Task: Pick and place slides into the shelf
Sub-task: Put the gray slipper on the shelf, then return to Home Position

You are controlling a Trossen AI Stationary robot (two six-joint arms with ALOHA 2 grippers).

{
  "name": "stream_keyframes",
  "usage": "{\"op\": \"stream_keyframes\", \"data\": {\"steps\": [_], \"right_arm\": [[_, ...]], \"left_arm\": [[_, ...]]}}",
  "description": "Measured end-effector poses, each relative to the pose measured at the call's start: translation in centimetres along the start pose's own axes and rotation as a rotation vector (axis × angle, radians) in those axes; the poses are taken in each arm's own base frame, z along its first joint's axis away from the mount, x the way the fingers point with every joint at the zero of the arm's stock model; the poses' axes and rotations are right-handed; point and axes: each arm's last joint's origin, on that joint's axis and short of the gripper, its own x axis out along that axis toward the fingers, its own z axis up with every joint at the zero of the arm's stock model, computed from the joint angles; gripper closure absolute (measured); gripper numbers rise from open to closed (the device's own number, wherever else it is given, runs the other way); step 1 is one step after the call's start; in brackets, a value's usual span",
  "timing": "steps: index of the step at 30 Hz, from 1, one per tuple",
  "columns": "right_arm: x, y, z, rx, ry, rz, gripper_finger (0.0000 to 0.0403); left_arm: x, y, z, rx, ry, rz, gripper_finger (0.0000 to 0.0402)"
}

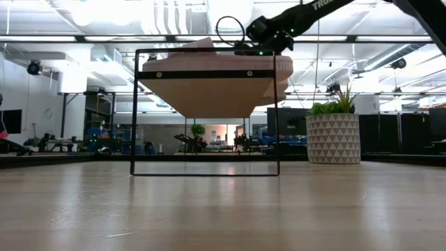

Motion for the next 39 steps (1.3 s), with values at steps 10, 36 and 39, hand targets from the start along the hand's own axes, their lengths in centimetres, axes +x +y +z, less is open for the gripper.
{"op": "stream_keyframes", "data": {"steps": [10,36,39], "right_arm": [[-0.2,0.1,-0.3,0.016,0.128,0.023,0.0391],[-14.5,6.6,6.9,-0.228,-0.246,0.123,0.039],[-15.3,8.2,6.1,-0.258,-0.278,0.141,0.039]], "left_arm": [[0.0,0.0,0.0,0.001,0.002,0.0,0.0187],[-0.9,-0.9,-1.3,-0.236,0.112,-0.184,0.0213],[-1.5,-1.6,-1.7,-0.292,0.136,-0.266,0.0246]]}}
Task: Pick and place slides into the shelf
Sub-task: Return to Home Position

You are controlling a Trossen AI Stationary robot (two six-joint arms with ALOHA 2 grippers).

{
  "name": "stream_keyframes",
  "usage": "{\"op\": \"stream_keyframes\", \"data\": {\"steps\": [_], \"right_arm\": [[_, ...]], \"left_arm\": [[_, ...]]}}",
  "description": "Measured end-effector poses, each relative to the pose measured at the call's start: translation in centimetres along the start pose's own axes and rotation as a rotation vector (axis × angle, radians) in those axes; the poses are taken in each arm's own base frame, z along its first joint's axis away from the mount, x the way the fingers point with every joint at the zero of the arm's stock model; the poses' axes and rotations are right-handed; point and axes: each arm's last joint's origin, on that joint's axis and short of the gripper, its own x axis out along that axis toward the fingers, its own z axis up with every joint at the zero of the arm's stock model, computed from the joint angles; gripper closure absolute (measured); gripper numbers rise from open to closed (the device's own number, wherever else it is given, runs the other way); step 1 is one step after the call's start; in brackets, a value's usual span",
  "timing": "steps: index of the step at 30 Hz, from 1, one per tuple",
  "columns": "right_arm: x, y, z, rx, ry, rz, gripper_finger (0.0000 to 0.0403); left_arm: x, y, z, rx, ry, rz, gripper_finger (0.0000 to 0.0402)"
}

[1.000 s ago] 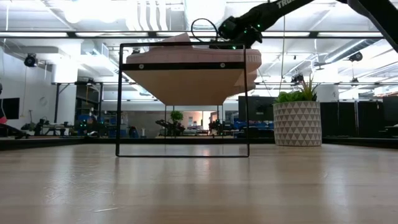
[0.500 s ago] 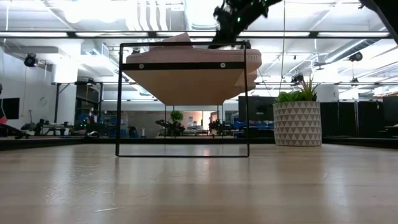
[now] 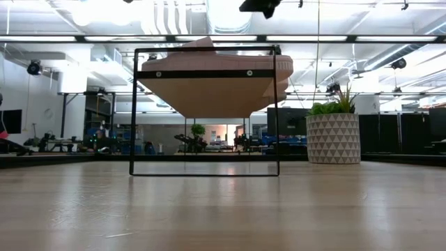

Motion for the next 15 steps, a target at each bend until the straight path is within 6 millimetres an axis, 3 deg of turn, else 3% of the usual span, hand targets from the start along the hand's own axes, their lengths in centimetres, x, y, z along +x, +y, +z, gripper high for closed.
{"op": "stream_keyframes", "data": {"steps": [4,9,15], "right_arm": [[-0.4,1.9,-1.4,-0.036,-0.047,0.012,0.039],[-0.7,3.4,-4.6,-0.022,-0.075,0.005,0.039],[-0.6,4.7,-8.0,-0.021,-0.121,-0.01,0.039]], "left_arm": [[-0.4,-1.2,-2.0,-0.004,-0.009,-0.048,0.0305],[-1.6,-2.6,-6.1,-0.059,-0.069,-0.069,0.0384],[-2.9,-3.8,-10.7,-0.078,-0.194,-0.09,0.0395]]}}
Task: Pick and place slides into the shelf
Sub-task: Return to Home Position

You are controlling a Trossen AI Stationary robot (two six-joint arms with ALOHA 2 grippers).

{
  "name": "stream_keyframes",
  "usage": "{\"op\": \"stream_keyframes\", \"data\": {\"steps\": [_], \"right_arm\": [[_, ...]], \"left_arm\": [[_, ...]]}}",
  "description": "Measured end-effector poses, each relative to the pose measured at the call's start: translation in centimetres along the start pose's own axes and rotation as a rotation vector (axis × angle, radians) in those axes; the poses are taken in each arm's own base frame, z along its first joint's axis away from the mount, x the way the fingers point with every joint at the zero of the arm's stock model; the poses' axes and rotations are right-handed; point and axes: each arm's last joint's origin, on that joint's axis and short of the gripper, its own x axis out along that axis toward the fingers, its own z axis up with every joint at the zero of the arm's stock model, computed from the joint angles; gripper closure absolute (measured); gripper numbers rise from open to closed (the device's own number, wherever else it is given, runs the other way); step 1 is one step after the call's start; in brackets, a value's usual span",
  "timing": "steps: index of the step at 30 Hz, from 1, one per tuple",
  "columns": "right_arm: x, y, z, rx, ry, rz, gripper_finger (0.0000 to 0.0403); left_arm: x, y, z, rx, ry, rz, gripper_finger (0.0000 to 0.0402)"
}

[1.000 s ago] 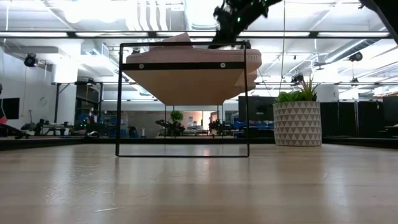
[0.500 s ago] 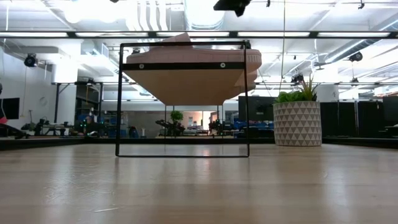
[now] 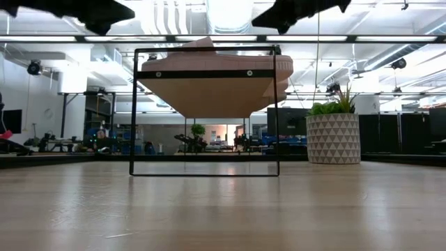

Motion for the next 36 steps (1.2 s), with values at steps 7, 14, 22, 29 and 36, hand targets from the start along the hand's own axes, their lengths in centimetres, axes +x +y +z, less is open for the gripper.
{"op": "stream_keyframes", "data": {"steps": [7,14,22,29,36], "right_arm": [[0.1,0.6,-1.7,0.043,-0.005,-0.001,0.039],[0.4,0.8,-2.7,0.068,0.019,0.008,0.039],[0.5,0.8,-2.8,0.097,0.022,0.008,0.039],[0.8,1.4,-4.6,0.111,0.028,0.014,0.039],[-0.2,3.8,-8.0,0.09,-0.07,0.011,0.039]], "left_arm": [[-3.0,0.0,-2.3,-0.017,-0.119,0.008,0.0401],[-4.7,-0.3,-5.2,-0.055,-0.161,0.016,0.0401],[-3.3,-1.0,-8.7,-0.04,-0.085,0.029,0.0401],[-2.1,-1.9,-11.9,-0.058,-0.057,-0.002,0.0402],[-1.9,-2.1,-12.4,-0.038,-0.086,0.006,0.0402]]}}
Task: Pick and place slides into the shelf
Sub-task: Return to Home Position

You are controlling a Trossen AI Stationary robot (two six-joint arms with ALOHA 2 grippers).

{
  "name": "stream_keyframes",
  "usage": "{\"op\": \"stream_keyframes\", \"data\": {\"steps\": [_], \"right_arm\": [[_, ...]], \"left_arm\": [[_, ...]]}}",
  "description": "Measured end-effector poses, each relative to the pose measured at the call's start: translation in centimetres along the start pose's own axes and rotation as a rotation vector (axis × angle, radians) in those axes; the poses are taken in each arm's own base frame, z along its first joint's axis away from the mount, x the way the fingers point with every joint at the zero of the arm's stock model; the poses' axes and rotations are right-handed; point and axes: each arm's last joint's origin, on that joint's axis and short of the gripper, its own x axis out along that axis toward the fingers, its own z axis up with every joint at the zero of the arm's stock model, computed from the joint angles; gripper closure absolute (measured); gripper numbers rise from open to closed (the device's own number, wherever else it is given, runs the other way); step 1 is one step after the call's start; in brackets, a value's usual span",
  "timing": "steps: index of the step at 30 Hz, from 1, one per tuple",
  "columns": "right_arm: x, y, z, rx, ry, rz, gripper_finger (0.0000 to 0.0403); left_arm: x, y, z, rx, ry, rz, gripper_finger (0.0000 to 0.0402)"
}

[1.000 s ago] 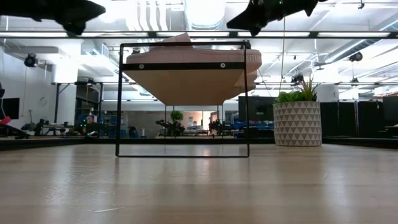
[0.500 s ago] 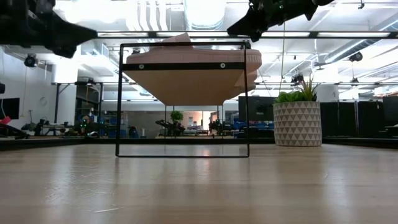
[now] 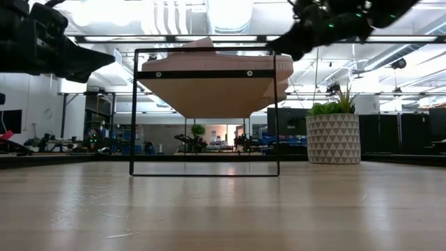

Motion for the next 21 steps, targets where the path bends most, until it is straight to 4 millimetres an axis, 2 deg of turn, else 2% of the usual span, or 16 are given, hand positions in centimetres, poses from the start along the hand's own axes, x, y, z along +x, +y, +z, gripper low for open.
{"op": "stream_keyframes", "data": {"steps": [4,9,15,21], "right_arm": [[-1.8,2.2,-2.3,0.002,-0.047,0.03,0.039],[-4.2,4.3,-4.3,0.037,-0.121,0.022,0.039],[-6.1,6.4,-6.2,0.119,-0.139,-0.073,0.039],[-8.5,9.4,-7.1,0.062,-0.219,-0.059,0.039]], "left_arm": [[0.0,0.0,0.0,0.001,0.003,0.001,0.0402],[0.0,0.1,0.0,0.001,0.008,0.025,0.0402],[0.0,0.1,0.0,0.001,0.008,0.033,0.0402],[0.0,0.1,0.0,-0.023,0.007,0.034,0.0402]]}}
